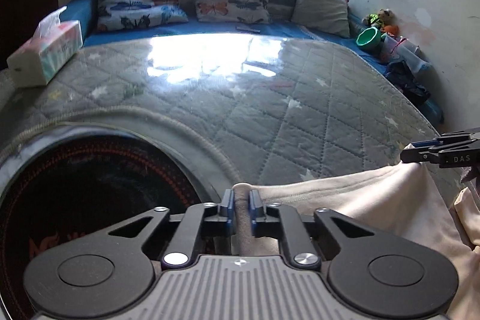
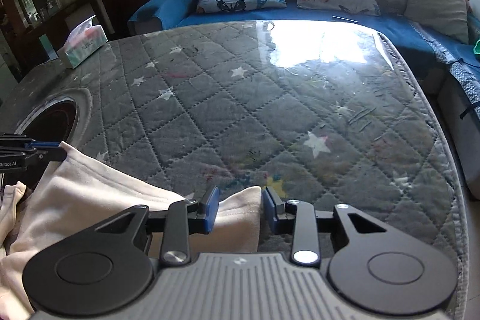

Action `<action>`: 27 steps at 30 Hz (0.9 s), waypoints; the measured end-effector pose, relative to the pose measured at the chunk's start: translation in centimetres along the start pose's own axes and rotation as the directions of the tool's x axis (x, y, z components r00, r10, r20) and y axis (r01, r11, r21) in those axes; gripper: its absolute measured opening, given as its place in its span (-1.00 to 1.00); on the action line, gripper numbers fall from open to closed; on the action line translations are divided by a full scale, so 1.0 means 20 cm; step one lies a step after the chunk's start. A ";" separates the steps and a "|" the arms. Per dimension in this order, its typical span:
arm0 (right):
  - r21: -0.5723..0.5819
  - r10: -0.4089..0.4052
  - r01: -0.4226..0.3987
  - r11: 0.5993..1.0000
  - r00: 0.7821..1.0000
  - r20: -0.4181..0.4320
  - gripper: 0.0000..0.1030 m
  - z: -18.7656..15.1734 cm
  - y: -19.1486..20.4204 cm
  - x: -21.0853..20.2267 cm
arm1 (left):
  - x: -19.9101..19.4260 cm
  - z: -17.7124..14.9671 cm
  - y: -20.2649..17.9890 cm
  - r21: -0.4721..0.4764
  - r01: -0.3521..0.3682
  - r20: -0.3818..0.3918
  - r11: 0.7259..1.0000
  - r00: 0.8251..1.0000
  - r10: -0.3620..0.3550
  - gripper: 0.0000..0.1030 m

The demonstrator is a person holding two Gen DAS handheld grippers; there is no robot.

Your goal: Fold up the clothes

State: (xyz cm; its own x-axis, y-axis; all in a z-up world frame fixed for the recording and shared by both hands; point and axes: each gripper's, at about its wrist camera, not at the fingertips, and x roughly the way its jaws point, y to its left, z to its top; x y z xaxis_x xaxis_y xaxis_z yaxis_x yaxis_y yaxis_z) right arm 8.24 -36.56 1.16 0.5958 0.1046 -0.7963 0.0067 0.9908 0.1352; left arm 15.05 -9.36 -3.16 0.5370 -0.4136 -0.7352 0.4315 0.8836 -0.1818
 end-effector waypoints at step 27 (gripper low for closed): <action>-0.096 -0.062 0.077 0.992 0.987 0.148 -0.59 0.20 0.18 0.12 | 0.14 0.19 0.16 -0.052 -0.115 0.063 0.992 0.991 0.118 -0.85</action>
State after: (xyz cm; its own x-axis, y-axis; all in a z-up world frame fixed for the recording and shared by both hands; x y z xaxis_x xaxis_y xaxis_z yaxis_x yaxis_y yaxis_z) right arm 12.84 -33.07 2.07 0.7063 0.0289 -0.7074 -0.0249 0.9996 0.0159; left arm 20.64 -8.46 -3.30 0.6290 -0.3194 -0.7087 0.3285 0.9355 -0.1301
